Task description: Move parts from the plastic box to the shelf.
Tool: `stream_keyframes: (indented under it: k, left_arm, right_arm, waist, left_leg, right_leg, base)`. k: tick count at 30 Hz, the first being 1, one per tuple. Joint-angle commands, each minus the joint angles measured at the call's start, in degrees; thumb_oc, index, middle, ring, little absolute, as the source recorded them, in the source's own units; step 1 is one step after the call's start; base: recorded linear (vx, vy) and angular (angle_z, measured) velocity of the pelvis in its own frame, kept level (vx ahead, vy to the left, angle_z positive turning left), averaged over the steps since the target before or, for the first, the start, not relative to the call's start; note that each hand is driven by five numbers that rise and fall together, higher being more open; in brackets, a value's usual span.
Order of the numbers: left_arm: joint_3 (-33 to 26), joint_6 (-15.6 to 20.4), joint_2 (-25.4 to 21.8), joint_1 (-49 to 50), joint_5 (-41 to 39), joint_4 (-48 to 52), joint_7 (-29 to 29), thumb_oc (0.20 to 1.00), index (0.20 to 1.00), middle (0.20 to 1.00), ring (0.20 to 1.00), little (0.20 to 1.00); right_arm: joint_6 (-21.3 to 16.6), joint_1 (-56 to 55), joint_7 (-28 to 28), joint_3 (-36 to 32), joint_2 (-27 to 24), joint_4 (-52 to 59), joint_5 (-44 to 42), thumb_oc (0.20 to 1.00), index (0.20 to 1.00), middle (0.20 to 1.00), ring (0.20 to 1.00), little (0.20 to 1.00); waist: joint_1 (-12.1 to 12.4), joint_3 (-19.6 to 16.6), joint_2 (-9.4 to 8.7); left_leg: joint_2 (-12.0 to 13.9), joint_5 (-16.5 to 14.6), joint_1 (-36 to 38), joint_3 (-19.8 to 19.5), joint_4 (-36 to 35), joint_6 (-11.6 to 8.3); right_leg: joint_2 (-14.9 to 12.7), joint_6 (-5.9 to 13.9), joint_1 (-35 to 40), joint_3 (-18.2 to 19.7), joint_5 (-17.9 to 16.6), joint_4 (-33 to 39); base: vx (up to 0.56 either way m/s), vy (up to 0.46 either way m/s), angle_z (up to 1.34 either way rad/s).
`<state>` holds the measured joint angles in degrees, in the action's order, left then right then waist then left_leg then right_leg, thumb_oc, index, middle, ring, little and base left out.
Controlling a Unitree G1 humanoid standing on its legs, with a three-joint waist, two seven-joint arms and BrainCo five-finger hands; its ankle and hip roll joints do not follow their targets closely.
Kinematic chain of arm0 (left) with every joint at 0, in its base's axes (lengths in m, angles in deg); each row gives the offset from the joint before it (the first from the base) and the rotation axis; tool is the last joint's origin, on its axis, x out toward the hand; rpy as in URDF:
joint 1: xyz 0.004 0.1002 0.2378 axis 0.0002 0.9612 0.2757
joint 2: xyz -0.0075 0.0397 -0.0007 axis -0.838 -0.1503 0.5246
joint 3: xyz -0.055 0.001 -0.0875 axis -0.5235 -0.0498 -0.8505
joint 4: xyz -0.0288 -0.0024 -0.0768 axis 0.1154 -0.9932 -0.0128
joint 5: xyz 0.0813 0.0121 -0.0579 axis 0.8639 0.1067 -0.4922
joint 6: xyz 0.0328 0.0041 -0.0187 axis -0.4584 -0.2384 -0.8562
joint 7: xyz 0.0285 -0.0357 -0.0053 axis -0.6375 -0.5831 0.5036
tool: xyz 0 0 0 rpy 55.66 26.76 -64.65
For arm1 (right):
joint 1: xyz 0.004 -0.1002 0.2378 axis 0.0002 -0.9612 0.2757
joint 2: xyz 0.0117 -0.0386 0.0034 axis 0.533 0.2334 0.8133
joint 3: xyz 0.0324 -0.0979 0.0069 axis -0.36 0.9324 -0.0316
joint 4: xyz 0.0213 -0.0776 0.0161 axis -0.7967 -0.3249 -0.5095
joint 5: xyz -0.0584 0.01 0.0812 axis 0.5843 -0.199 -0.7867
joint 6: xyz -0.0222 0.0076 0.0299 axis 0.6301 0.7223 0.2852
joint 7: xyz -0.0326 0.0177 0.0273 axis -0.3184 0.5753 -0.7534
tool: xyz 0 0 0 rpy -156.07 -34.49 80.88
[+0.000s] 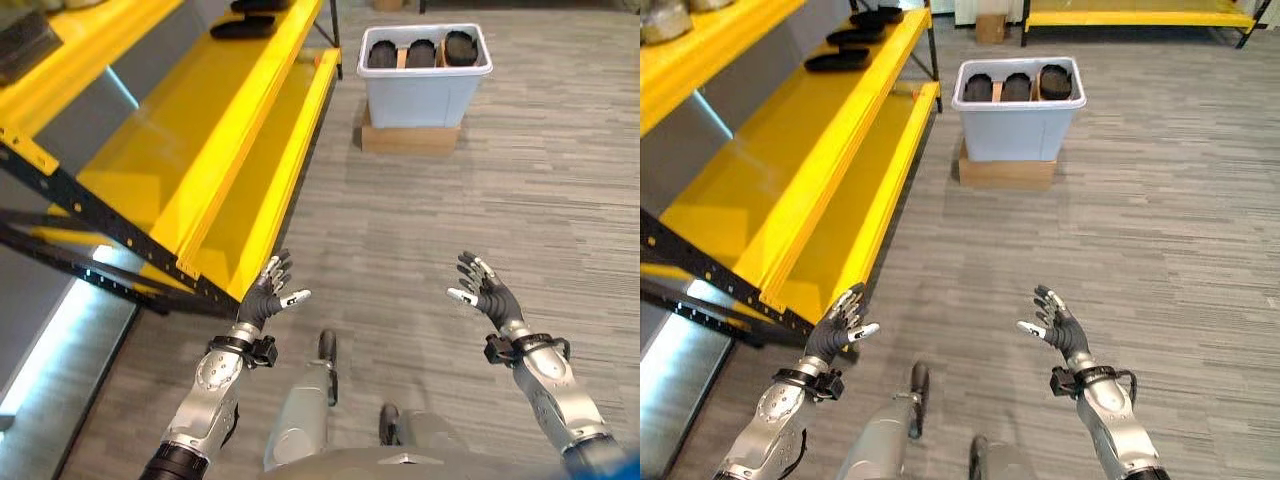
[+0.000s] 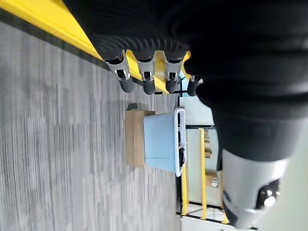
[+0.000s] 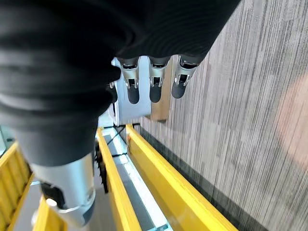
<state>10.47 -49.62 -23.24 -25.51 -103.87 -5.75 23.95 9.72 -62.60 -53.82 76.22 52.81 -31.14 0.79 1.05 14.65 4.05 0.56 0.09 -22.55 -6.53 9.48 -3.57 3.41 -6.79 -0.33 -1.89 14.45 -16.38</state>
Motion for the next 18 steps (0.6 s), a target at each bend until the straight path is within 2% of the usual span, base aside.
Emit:
stream_keyframes:
  k: [1, 2, 5, 6, 8, 9, 10, 12, 13, 14, 15, 16, 17, 18]
  left_arm:
    - [-1.56, 4.07, -1.42, -0.71, 1.67, 5.25, 0.02, 1.000, 1.000, 1.000, 1.000, 1.000]
    - [-1.45, 4.48, -1.52, -1.58, 1.82, 5.45, 0.41, 1.000, 1.000, 1.000, 1.000, 1.000]
    - [-1.44, 4.90, -1.84, -2.93, 2.25, 5.08, 1.69, 1.000, 1.000, 1.000, 1.000, 1.000]
    - [-1.75, 5.16, -1.72, -3.38, 2.06, 5.31, 2.94, 1.000, 1.000, 1.000, 1.000, 1.000]
    - [-1.76, 5.17, -1.65, -3.74, 2.21, 5.35, 3.11, 1.000, 1.000, 1.000, 1.000, 1.000]
    - [-1.66, 4.97, -1.62, -4.33, 2.89, 5.14, 3.87, 1.000, 1.000, 1.000, 1.000, 1.000]
    - [-1.67, 4.97, -1.61, -4.36, 2.89, 5.13, 3.87, 1.000, 1.000, 1.000, 1.000, 1.000]
    - [-1.50, 5.07, -2.03, -5.09, 3.05, 4.78, 4.67, 1.000, 1.000, 1.000, 1.000, 1.000]
    - [-1.32, 4.91, -2.36, -5.52, 3.17, 4.71, 5.05, 1.000, 1.000, 1.000, 1.000, 1.000]
    - [-1.57, 4.83, -2.35, -5.81, 3.75, 4.58, 5.31, 1.000, 1.000, 1.000, 1.000, 1.000]
    - [-1.58, 4.83, -2.34, -5.82, 3.77, 4.58, 5.32, 1.000, 1.000, 1.000, 1.000, 1.000]
    - [-1.66, 4.72, -2.44, -6.19, 3.97, 4.44, 5.61, 1.000, 1.000, 1.000, 1.000, 1.000]
    - [-1.67, 4.73, -2.40, -6.20, 3.97, 4.42, 5.62, 1.000, 1.000, 1.000, 1.000, 1.000]
    - [-1.60, 4.81, -2.08, -6.64, 3.59, 3.94, 6.00, 1.000, 1.000, 1.000, 1.000, 1.000]
  right_arm:
    - [-3.38, 0.68, 0.91, 0.80, 0.38, 4.29, 1.52, 1.000, 1.000, 1.000, 1.000, 1.000]
    - [-3.29, 1.04, 1.18, 1.30, 0.81, 4.47, 0.99, 1.000, 1.000, 1.000, 1.000, 1.000]
    - [-2.80, 2.01, 0.78, 1.75, 1.70, 4.67, 0.47, 1.000, 1.000, 1.000, 1.000, 1.000]
    - [-2.84, 3.76, 0.34, 2.32, 1.81, 4.34, 0.77, 1.000, 1.000, 1.000, 1.000, 1.000]
    - [-2.84, 4.13, 0.17, 2.37, 2.04, 4.32, 1.11, 1.000, 1.000, 1.000, 1.000, 1.000]
    - [-2.71, 4.70, -0.41, 2.77, 3.02, 4.00, 1.64, 1.000, 1.000, 1.000, 1.000, 1.000]
    - [-2.71, 4.73, -0.42, 2.77, 3.02, 3.99, 1.65, 1.000, 1.000, 1.000, 1.000, 1.000]
    - [-2.56, 5.39, -0.51, 3.56, 3.23, 4.49, 2.19, 1.000, 1.000, 1.000, 1.000, 1.000]
    - [-2.54, 5.64, -0.29, 3.87, 3.26, 4.79, 2.41, 1.000, 1.000, 1.000, 1.000, 1.000]
    - [-2.26, 5.65, -0.18, 4.10, 4.09, 5.08, 2.98, 1.000, 1.000, 1.000, 1.000, 1.000]
    - [-2.24, 5.65, -0.18, 4.11, 4.08, 5.11, 2.99, 1.000, 1.000, 1.000, 1.000, 1.000]
    - [-2.08, 5.75, -0.50, 4.24, 4.03, 5.95, 3.85, 1.000, 1.000, 1.000, 1.000, 1.000]
    - [-2.04, 5.74, -0.53, 4.26, 4.01, 6.00, 3.86, 1.000, 1.000, 1.000, 1.000, 1.000]
    - [-2.11, 6.49, -0.91, 4.46, 3.80, 5.82, 3.67, 1.000, 1.000, 1.000, 1.000, 1.000]
  waist:
    - [0.85, -2.05, -2.90]
    - [0.66, -3.26, -3.74]
    - [0.97, -5.17, -4.54]
    - [1.85, -5.93, -5.06]
    - [1.96, -6.43, -5.33]
    - [2.29, -6.75, -6.13]
    - [2.35, -6.89, -6.07]
    - [1.73, -5.95, -5.73]
    - [0.82, -5.15, -5.05]
    - [-0.42, -3.81, -3.68]
    - [-0.51, -3.69, -3.79]
    - [-1.39, -2.77, -2.45]
    - [-1.59, -2.53, -2.61]
    - [-2.37, -1.98, -2.06]
  left_leg:
    - [-1.02, 5.10, 5.37, 0.16, 1.23, 1.54]
    - [-2.63, 3.80, 5.17, 1.15, 2.40, 2.26]
    - [-3.41, 0.80, 2.92, 3.10, 6.26, 3.36]
    - [-4.87, -1.81, 1.22, 2.86, 9.31, 4.51]
    - [-5.09, -2.98, 0.92, 3.31, 10.17, 4.93]
    - [-5.88, -5.78, 1.76, 4.52, 11.32, 6.34]
    - [-5.77, -5.51, 1.63, 4.54, 11.08, 6.33]
    - [-6.13, -6.31, 3.79, 5.11, 10.00, 7.66]
    - [-6.04, -6.52, 5.45, 5.12, 8.99, 8.08]
    - [-5.70, -7.10, 9.50, 5.42, 6.92, 8.27]
    - [-5.84, -7.11, 9.62, 5.38, 6.89, 8.27]
    - [-5.12, -7.47, 12.57, 5.69, 5.14, 8.19]
    - [-5.32, -7.62, 12.91, 5.57, 5.11, 8.15]
    - [-5.01, -8.33, 15.10, 5.33, 4.28, 7.59]
  right_leg:
    - [-2.79, 7.07, 6.13, 1.72, -0.24, 2.96]
    - [-3.99, 7.74, 7.56, 2.00, 0.09, 4.77]
    - [-6.10, 8.93, 8.40, 2.50, 0.20, 6.22]
    - [-7.81, 10.10, 8.56, 3.04, -0.35, 6.43]
    - [-8.27, 10.50, 8.33, 3.02, -0.42, 6.24]
    - [-9.78, 12.21, 6.61, 2.42, -3.93, 0.21]
    - [-9.70, 12.21, 6.31, 2.50, -4.09, 0.20]
    - [-9.74, 13.76, 0.04, 2.41, -12.65, -11.76]
    - [-8.92, 14.19, -2.08, 1.93, -15.26, -16.87]
    - [-9.36, 14.06, -6.49, -0.36, -15.57, -22.46]
    - [-9.49, 14.07, -6.46, -0.39, -15.40, -22.69]
    - [-10.43, 12.54, -11.33, -3.03, -13.19, -21.97]
    - [-10.66, 12.49, -11.05, -3.16, -12.76, -22.27]
    - [-11.60, 11.59, -14.38, -3.81, -10.70, -16.40]
  base:
    - [0.24, 0.078, -0.82]
    - [0.25, 0.093, -0.69]
    - [0.31, 0.134, -0.09]
    - [0.29, 0.156, -0.13]
    - [0.22, 0.122, -0.19]
    - [0.15, 0.091, -0.09]
    - [0.18, 0.122, 0.00]
    - [0.10, 0.104, -0.06]
    - [0.22, 0.183, -0.01]
    - [0.18, 0.135, 0.09]
    - [0.27, 0.148, 0.18]
    - [0.15, 0.053, 0.18]
    - [0.31, 0.043, 0.01]
    - [0.17, -0.024, 0.02]
